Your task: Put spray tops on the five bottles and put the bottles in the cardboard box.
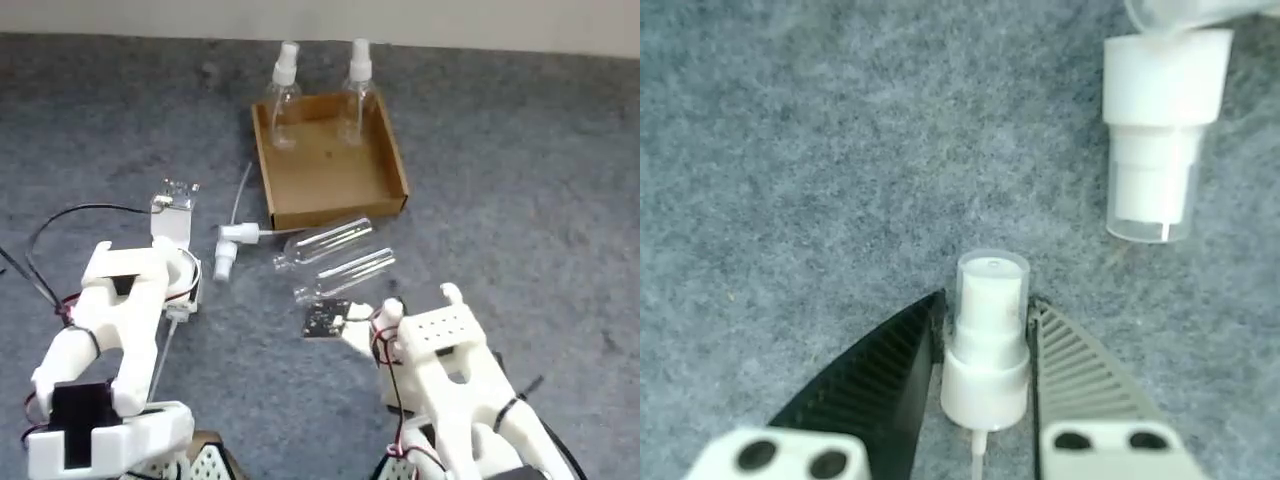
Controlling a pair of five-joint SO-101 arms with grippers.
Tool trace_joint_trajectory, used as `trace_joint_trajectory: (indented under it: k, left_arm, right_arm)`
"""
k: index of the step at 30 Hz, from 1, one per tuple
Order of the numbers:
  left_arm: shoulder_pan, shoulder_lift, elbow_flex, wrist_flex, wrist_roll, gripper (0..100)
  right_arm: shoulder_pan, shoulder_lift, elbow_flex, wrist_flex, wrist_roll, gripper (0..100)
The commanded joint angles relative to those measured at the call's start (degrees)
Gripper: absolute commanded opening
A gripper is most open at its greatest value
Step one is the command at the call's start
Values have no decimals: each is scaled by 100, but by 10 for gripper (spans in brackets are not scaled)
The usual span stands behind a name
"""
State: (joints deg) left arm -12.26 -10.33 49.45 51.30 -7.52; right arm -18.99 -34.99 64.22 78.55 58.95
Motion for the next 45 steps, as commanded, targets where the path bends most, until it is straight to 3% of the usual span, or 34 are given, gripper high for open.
trace_joint_trajectory:
  k: [1,4,12,17,20,29,33,39,45]
  left_arm:
    - [75,-92,4,-167,-62,14]
    - [75,-92,4,-167,-62,14]
    - [75,-92,4,-158,-62,14]
    - [75,-92,13,-158,-62,14]
    - [75,-92,13,-158,-62,14]
    - [75,-92,13,-158,-53,14]
    - [92,-92,84,-176,-53,14]
    - [101,-92,92,-185,-53,14]
    - [101,-92,92,-185,-62,14]
  right_arm:
    - [637,-75,101,-479,26,293]
    - [1367,-84,101,-910,18,282]
    - [3530,-84,84,-2185,26,107]
    - [4541,-84,-251,-2765,26,87]
    - [4822,-75,-593,-2844,-9,87]
    - [4673,-75,-1508,-2782,-1292,87]
    - [4840,-101,-2123,-1613,-1081,90]
    - [4901,-154,-3073,1042,545,206]
    - [5156,-154,-2774,1727,1512,270]
